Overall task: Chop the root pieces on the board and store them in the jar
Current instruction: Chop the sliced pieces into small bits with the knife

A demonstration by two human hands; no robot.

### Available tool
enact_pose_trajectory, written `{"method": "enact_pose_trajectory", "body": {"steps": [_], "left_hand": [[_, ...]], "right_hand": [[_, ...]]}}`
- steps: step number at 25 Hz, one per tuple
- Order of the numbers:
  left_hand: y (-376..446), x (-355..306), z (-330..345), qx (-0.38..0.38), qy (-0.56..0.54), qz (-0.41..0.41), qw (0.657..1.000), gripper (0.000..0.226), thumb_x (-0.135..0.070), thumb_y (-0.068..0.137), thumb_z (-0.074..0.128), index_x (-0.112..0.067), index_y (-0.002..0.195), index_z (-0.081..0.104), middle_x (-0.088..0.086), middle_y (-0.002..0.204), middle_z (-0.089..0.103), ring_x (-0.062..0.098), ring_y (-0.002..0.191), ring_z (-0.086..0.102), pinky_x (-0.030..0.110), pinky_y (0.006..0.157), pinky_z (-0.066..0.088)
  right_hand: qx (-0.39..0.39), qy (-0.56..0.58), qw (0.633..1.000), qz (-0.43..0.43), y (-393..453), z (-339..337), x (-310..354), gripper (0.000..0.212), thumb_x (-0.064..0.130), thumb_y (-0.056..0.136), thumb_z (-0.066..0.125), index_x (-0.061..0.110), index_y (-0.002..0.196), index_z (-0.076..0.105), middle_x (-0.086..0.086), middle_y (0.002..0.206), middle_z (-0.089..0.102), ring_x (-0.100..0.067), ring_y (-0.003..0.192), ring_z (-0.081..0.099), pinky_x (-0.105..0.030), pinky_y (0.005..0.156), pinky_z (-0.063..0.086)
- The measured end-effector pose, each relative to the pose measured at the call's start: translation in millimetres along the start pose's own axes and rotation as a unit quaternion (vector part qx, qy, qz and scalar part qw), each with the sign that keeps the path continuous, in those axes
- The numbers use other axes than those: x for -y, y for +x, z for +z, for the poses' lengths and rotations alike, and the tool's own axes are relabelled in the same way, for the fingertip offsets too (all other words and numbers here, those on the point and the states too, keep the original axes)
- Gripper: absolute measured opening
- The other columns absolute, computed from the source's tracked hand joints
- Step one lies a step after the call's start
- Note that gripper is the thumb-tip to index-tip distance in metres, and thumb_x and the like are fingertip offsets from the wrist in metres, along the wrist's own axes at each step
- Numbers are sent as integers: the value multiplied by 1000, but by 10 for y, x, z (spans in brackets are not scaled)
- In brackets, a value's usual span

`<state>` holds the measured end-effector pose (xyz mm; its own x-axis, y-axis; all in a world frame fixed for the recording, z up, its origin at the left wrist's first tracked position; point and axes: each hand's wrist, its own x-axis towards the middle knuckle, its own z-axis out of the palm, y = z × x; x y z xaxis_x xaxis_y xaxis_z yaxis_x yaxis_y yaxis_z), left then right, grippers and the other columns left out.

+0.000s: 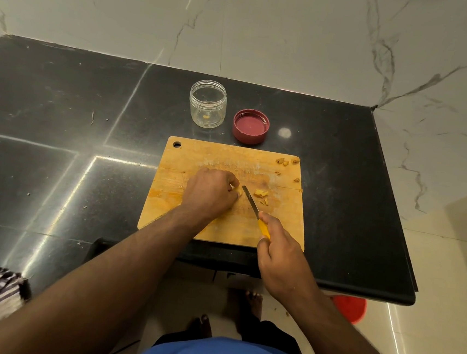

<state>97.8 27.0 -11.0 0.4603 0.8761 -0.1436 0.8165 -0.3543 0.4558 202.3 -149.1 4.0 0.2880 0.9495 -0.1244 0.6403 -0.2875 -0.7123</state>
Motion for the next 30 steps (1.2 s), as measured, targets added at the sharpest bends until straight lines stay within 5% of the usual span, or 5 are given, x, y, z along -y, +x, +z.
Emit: {"method": "enact_pose_trajectory", "body": {"steps": [30], "left_hand": [[-11, -4, 24, -1, -47, -22, 999, 15, -32, 89, 73, -26, 101, 76, -8, 94, 72, 13, 94, 63, 39, 84, 58]], "right_hand": [[-5, -32, 999, -6, 47, 38, 115, 48, 16, 102, 38, 22, 149, 33, 0, 140, 50, -12, 120, 51, -28, 99, 45]]}}
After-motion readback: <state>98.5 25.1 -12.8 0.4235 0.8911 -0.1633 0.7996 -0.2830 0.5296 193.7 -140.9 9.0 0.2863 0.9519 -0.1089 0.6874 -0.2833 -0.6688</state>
